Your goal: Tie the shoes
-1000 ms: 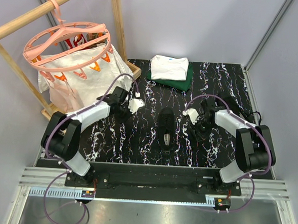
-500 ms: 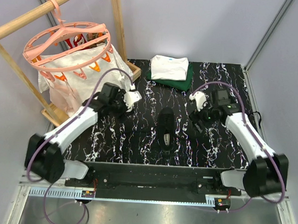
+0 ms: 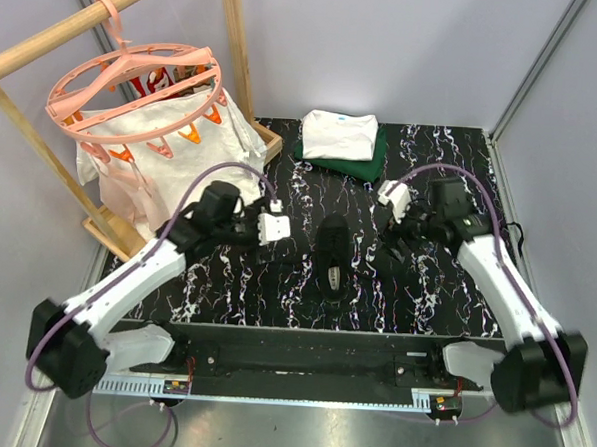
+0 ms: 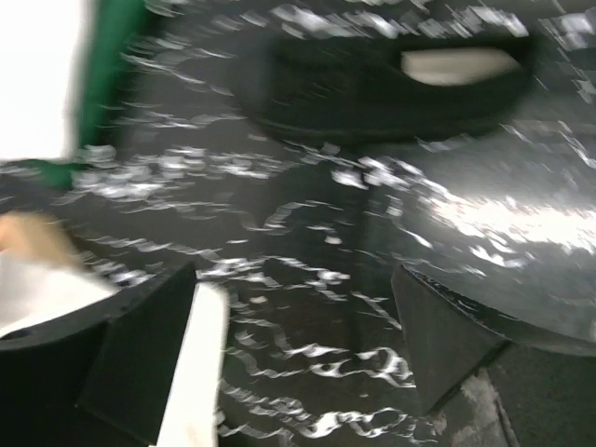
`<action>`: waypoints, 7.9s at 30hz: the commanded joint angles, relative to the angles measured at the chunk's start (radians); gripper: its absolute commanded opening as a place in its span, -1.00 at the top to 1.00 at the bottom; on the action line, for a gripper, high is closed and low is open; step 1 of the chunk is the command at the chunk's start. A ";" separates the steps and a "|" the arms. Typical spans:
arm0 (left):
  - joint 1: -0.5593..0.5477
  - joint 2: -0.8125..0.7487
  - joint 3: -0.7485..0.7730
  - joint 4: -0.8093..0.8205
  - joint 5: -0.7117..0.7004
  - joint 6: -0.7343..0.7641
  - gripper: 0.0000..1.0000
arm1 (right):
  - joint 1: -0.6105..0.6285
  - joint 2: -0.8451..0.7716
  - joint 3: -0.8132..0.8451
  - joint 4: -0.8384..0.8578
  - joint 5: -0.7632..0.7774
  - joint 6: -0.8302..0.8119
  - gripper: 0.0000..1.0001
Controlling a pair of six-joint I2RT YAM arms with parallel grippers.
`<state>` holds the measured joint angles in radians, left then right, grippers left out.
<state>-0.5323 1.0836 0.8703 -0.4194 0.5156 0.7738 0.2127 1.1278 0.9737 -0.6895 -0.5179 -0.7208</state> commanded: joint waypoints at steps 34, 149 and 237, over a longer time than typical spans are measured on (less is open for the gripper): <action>-0.011 0.263 0.033 0.149 -0.120 -0.278 -0.62 | 0.186 0.425 -0.039 0.151 0.558 0.380 1.00; -0.106 0.595 0.138 0.565 0.339 -0.458 1.00 | 0.008 0.443 0.096 -0.013 0.127 0.101 1.00; -0.107 0.539 -0.005 0.743 0.311 -0.400 0.93 | 0.172 0.641 0.296 0.054 -0.367 0.497 1.00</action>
<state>-0.6407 1.6341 0.8543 0.3168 0.8055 0.3580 0.3786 1.7832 1.2839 -0.6662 -0.9096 -0.1875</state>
